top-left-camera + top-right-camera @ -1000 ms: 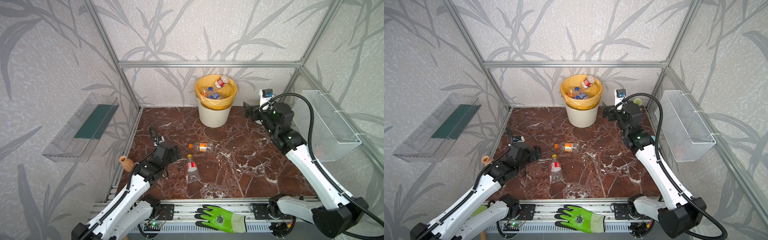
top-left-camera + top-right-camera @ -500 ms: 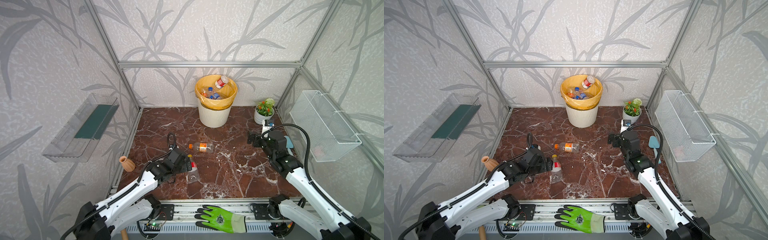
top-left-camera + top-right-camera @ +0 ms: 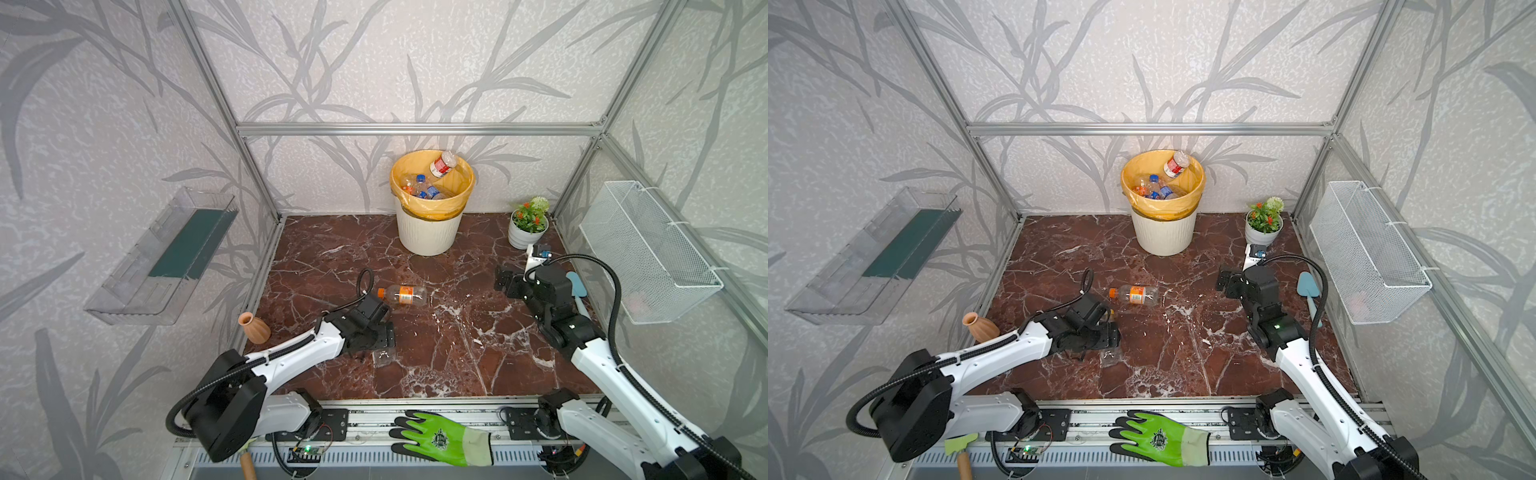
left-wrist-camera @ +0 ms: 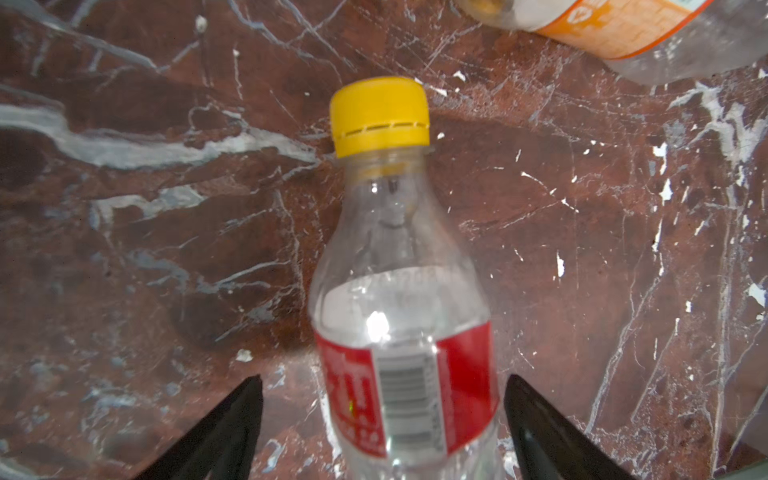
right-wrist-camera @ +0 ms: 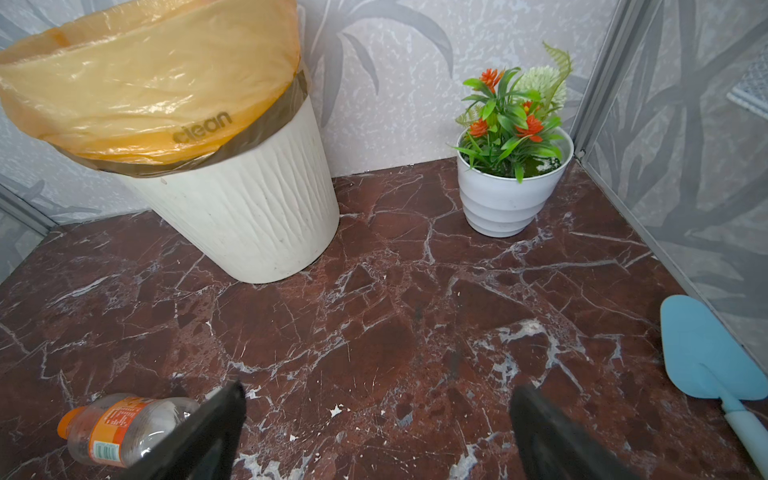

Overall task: Throw the plastic bottles in the bin
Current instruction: 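Move the left gripper to the yellow-cap red-label bottle while the right gripper draws back, then close the left gripper around the yellow-cap bottle, then lift the yellow-cap bottle with the left gripper over the bin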

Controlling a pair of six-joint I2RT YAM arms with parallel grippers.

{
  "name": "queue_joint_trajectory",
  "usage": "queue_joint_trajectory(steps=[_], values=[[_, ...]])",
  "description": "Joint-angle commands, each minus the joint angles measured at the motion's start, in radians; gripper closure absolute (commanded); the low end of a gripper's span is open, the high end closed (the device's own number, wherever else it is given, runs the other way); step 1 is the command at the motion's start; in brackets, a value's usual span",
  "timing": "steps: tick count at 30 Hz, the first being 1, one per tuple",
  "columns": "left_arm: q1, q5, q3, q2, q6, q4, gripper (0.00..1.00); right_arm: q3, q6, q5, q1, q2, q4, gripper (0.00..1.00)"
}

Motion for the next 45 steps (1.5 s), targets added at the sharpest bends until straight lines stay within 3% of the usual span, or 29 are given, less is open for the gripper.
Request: queue_joint_trajectory(steps=[1, 10, 23, 32, 36, 41, 45], values=[[-0.002, 0.029, 0.044, 0.051, 0.020, 0.038, 0.20, -0.004, 0.010, 0.018, -0.005, -0.023, 0.010, 0.01], [-0.001, -0.009, 0.027, 0.034, 0.032, 0.037, 0.52, -0.023, 0.018, 0.030, -0.010, -0.042, 0.003, 0.01], [0.005, -0.308, 0.033, -0.347, 0.057, 0.003, 0.55, -0.034, 0.049, 0.024, -0.012, -0.045, 0.023, 0.01], [0.008, -0.533, 0.110, -0.561, 0.269, 0.130, 0.56, -0.073, 0.079, 0.031, -0.014, -0.087, 0.047, 0.01], [0.012, -0.585, 0.160, -0.578, 0.444, 0.304, 0.57, -0.083, 0.082, 0.049, -0.014, -0.115, 0.051, 0.01], [0.040, -0.539, 0.327, -0.469, 0.668, 0.478, 0.57, -0.077, 0.070, 0.067, -0.014, -0.152, 0.033, 0.01], [0.120, -0.365, 0.497, -0.284, 0.710, 0.590, 0.58, -0.073, 0.064, 0.080, -0.014, -0.197, 0.001, 0.01]])
